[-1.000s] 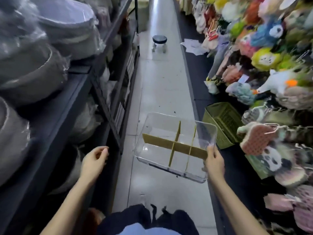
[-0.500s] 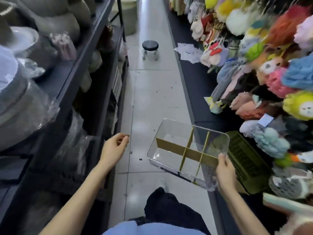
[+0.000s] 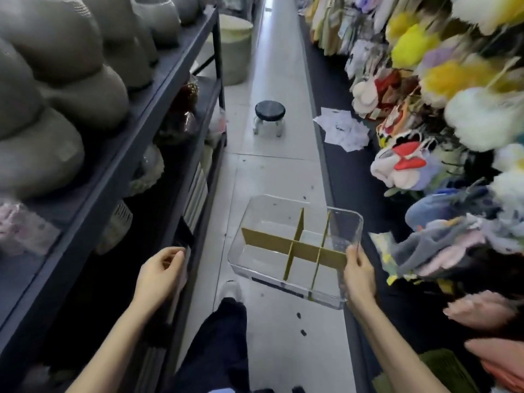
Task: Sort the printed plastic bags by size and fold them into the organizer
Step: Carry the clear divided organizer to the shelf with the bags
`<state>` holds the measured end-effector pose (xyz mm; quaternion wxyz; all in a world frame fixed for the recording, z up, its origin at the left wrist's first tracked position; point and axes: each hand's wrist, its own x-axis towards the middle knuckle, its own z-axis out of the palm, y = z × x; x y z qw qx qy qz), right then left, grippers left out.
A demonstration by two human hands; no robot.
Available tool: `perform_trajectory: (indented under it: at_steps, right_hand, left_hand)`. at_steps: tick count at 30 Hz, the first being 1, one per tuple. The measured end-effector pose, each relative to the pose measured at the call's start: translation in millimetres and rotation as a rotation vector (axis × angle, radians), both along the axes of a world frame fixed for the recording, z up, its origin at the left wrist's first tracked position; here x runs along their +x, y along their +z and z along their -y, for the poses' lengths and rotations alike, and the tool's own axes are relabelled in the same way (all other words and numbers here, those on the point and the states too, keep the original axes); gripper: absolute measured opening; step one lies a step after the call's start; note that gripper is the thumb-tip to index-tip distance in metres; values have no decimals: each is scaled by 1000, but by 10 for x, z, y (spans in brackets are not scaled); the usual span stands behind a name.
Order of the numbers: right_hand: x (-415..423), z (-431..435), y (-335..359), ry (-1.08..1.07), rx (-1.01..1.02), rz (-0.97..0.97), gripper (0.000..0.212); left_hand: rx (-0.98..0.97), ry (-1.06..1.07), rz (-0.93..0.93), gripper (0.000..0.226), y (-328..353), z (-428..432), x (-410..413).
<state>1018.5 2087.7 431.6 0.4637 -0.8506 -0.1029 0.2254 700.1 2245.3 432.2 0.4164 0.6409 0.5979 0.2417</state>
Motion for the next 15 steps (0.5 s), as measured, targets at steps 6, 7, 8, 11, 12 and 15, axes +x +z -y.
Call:
perform_trajectory:
  at_steps: [6,7,8,11,12,15]
  right_hand:
    - [818,-1620,-20,-54,34,-13,43]
    - [966,-1856,-2,-67,39,-10,42]
    - [1126,-2073,-5,-88,50,-11,40]
    - [1598,-2583,-56,-184,33,-44,37]
    - [1755,-2739,-70,-214,38,-60,46]
    - [2330,-3238,-210,-252,33,-71,63]
  left_hand:
    - [29,-73,11,12,39,-1903,1073]
    - [47,-104,-10,12,90,-2188,1271]
    - [64,-132,-32,13,125,-2478,1470]
    - [58,-219,-60,14,186,-3253,2065]
    - [57,-245,-54,13,206,-3490,2279]
    - [74,-295,-28,12,249,-4184,3012]
